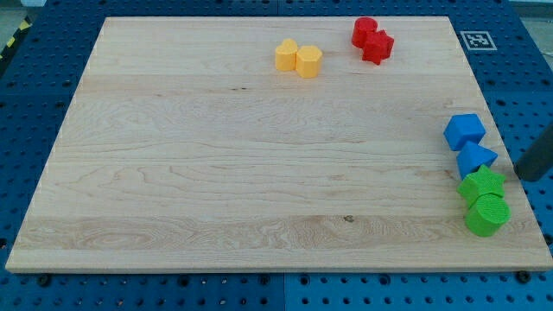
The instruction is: Push the blue triangle up a bit
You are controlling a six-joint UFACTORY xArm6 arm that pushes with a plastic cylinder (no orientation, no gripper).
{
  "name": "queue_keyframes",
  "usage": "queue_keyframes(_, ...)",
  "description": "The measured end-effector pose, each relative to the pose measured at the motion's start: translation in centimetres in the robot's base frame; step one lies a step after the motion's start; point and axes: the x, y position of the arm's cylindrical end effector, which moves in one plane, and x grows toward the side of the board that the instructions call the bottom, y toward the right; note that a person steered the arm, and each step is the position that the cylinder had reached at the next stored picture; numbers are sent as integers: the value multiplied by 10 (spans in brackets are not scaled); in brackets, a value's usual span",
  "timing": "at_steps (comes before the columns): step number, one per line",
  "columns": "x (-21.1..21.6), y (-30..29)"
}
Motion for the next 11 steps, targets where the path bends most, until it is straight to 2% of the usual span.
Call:
queue_keyframes(2, 0, -65)
queue_keyframes(5, 12, -65)
queue_keyframes(7, -32, -64)
queue_keyframes(11, -36, -53)
